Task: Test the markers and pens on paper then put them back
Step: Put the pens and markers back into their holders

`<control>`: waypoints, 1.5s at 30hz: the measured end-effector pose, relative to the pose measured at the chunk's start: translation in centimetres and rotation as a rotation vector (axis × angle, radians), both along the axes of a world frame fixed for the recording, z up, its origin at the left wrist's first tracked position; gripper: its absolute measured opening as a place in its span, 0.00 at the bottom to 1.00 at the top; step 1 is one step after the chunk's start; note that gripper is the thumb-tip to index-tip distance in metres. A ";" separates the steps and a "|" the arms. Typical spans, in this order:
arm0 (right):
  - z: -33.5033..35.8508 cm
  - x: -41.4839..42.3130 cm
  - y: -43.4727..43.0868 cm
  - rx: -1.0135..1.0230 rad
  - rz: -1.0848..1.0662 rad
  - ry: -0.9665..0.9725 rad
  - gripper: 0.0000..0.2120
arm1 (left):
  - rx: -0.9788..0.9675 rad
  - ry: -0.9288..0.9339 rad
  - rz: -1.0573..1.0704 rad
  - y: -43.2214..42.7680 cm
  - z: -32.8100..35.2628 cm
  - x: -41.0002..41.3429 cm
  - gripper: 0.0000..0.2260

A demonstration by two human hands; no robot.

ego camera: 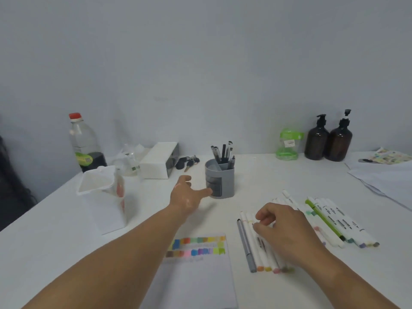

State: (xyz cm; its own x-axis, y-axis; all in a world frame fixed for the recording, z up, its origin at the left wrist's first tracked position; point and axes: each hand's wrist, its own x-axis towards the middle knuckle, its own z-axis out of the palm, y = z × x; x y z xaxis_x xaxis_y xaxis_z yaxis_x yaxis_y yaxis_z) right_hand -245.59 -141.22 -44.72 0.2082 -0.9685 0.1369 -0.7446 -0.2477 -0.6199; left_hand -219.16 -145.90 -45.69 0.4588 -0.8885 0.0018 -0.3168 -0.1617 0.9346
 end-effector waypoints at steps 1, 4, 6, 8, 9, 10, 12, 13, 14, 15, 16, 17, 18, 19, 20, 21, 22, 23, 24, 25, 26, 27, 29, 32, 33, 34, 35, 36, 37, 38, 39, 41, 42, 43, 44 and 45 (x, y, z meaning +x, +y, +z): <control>0.0 0.4 0.6 0.004 0.004 0.016 0.05 | -0.022 -0.003 0.009 2.2 -0.2 0.5 0.30; -0.3 2.0 2.5 0.027 0.010 0.054 0.06 | -0.077 -0.008 0.038 9.3 -1.1 2.5 0.15; -0.7 3.6 3.7 0.030 0.042 0.071 0.06 | -0.088 0.014 0.114 13.6 -1.6 4.7 0.12; -1.0 5.3 4.8 0.033 0.082 0.084 0.07 | -0.115 -0.010 0.209 16.7 -1.6 7.6 0.12; -1.1 6.1 5.3 0.037 0.094 0.089 0.07 | -0.123 -0.034 0.255 17.8 -1.5 9.2 0.13; -1.1 6.8 5.8 0.042 0.104 0.094 0.07 | -0.115 -0.061 0.296 18.7 -1.3 10.7 0.15; -1.1 7.8 6.4 0.040 0.122 0.110 0.07 | -0.062 -0.081 0.345 19.6 -0.7 13.8 0.22; -1.1 8.2 6.7 0.034 0.131 0.118 0.06 | -0.035 -0.079 0.343 19.6 -0.5 15.2 0.27; -1.0 8.6 7.0 0.031 0.139 0.123 0.06 | -0.012 -0.077 0.325 19.4 -0.4 16.5 0.33; -0.9 8.8 7.3 0.029 0.147 0.123 0.06 | 0.005 -0.079 0.300 19.0 -0.3 17.6 0.39; -0.7 9.0 7.6 0.027 0.154 0.121 0.05 | 0.018 -0.082 0.269 18.4 -0.2 18.5 0.44; -0.5 9.0 7.8 0.024 0.159 0.118 0.05 | 0.026 -0.082 0.236 17.7 -0.2 19.4 0.48; -0.3 8.9 7.9 0.019 0.161 0.117 0.05 | 0.031 -0.076 0.201 17.0 -0.3 20.1 0.51; -0.1 8.7 8.0 0.014 0.162 0.121 0.05 | 0.031 -0.061 0.165 16.2 -0.4 20.7 0.53; 0.1 8.4 8.2 0.014 0.160 0.127 0.05 | 0.027 -0.041 0.131 15.4 -0.5 21.2 0.54; 0.2 8.1 8.2 0.015 0.159 0.130 0.05 | 0.016 -0.019 0.099 14.7 -0.6 21.7 0.54; 0.3 7.8 8.3 0.014 0.160 0.125 0.06 | 0.002 0.003 0.069 14.1 -0.7 22.1 0.53; 0.5 7.5 8.2 0.011 0.164 0.116 0.06 | -0.011 0.021 0.038 13.4 -0.7 22.5 0.52; 0.5 7.2 8.1 0.006 0.170 0.108 0.06 | -0.020 0.032 0.006 12.8 -0.7 22.8 0.50; 0.6 6.9 8.1 0.005 0.175 0.102 0.07 | -0.026 0.037 -0.024 12.2 -0.8 23.0 0.49; 0.6 6.7 8.0 0.006 0.180 0.098 0.07 | -0.031 0.040 -0.045 11.7 -0.9 22.9 0.48; 0.6 6.5 7.9 0.005 0.186 0.097 0.07 | -0.038 0.044 -0.052 11.5 -0.9 22.7 0.49; 0.6 6.1 8.0 0.004 0.192 0.097 0.07 | -0.060 0.058 -0.031 11.3 -0.8 21.8 0.49; 0.3 5.1 8.3 0.011 0.169 0.072 0.06 | -0.102 0.056 -0.046 11.3 -0.2 19.0 0.50; 0.2 4.5 8.4 0.011 0.154 0.080 0.06 | -0.113 0.041 -0.066 11.4 0.0 17.6 0.50; -0.1 3.8 8.3 0.012 0.135 0.086 0.06 | -0.124 0.030 -0.089 11.4 0.3 16.1 0.50; -0.2 3.2 8.2 0.015 0.109 0.085 0.06 | -0.132 0.028 -0.116 11.6 0.5 14.5 0.49; -0.2 2.5 7.9 0.013 0.071 0.082 0.06 | -0.135 0.034 -0.150 11.8 0.6 12.8 0.48; -0.2 1.9 7.5 0.004 0.024 0.088 0.05 | -0.134 0.046 -0.184 12.0 0.7 11.0 0.47; 0.0 1.4 7.1 -0.005 -0.022 0.107 0.06 | -0.130 0.063 -0.214 12.2 0.7 9.2 0.45; 0.1 1.0 6.5 -0.006 -0.056 0.145 0.10 | -0.131 0.078 -0.238 12.5 0.5 7.5 0.43; 0.2 0.7 5.5 0.014 -0.080 0.242 0.19 | -0.152 0.099 -0.283 12.6 -0.1 4.3 0.41; 0.3 1.0 5.1 0.029 -0.085 0.285 0.21 | -0.159 0.107 -0.301 12.5 -0.5 2.9 0.41; 0.4 1.4 4.8 0.043 -0.087 0.328 0.21 | -0.156 0.108 -0.313 12.5 -0.9 1.8 0.42; 0.4 1.9 4.6 0.053 -0.084 0.374 0.19 | -0.151 0.097 -0.320 12.4 -1.3 0.8 0.43; 0.3 2.4 4.3 0.058 -0.084 0.418 0.17 | -0.149 0.075 -0.326 12.4 -1.7 0.0 0.44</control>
State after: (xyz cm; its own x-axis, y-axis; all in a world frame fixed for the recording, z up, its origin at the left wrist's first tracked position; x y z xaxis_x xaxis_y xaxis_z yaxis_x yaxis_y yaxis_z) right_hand -243.16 -136.91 -44.42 0.1546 -0.9880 0.0028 -0.9506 -0.1496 -0.2719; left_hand -219.13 -133.55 -47.36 0.1552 -0.9806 0.1197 -0.2587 0.0766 0.9629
